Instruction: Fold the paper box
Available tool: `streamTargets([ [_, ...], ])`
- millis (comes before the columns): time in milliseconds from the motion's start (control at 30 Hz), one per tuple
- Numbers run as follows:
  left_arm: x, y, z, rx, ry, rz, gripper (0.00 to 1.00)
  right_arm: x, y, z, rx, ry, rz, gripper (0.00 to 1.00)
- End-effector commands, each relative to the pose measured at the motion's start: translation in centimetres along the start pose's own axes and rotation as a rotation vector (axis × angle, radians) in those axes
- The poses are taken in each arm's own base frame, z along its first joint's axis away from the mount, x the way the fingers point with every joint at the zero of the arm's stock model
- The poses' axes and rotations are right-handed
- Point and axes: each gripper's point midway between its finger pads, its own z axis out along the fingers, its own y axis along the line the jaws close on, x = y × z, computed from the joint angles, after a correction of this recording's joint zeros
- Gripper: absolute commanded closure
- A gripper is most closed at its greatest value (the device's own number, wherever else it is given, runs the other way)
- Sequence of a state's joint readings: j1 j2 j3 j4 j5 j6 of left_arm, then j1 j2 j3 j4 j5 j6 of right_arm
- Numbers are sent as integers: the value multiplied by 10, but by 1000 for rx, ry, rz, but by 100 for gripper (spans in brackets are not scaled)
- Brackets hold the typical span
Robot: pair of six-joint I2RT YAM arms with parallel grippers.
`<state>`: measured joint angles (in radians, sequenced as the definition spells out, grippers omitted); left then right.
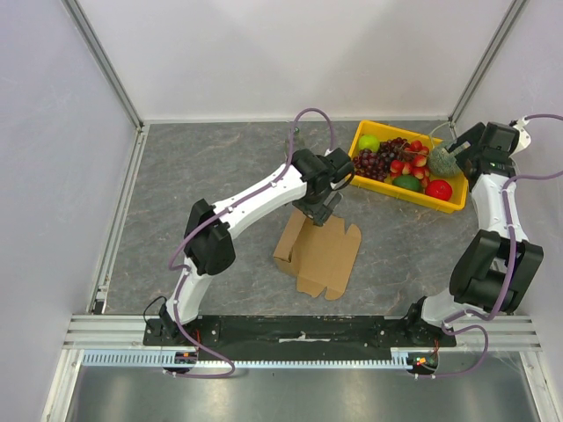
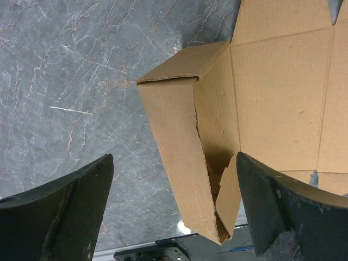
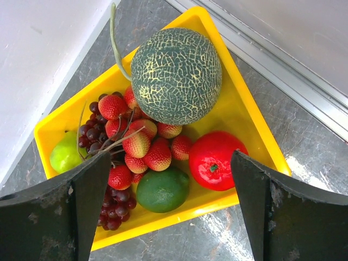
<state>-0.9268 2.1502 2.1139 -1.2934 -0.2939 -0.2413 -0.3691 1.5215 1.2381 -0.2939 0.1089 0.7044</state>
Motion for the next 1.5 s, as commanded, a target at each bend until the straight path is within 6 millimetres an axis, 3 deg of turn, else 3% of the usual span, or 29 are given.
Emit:
streamTargets([
  [0, 2, 2, 0, -40, 3, 58, 4, -7, 4, 0, -21, -31, 8, 2],
  [233, 11, 1, 7, -49, 37, 59, 31, -11, 5, 5, -10, -38, 23, 2],
  [633, 27, 14, 22, -31, 101, 5, 49, -14, 1, 4, 7, -61, 29, 2],
  [867, 23, 16, 27, 26, 81, -21, 57, -11, 0, 5, -1, -59, 42, 2],
  [1133, 21, 35, 40, 89, 68, -88, 74, -17, 10, 9, -33, -71, 55, 2],
  [1300, 23, 49, 48, 126, 55, -138, 80, -15, 17, 10, -47, -79, 39, 2],
  [1467, 29, 48, 58, 213, 47, -188, 84, -3, 42, 13, -75, -100, -19, 2],
])
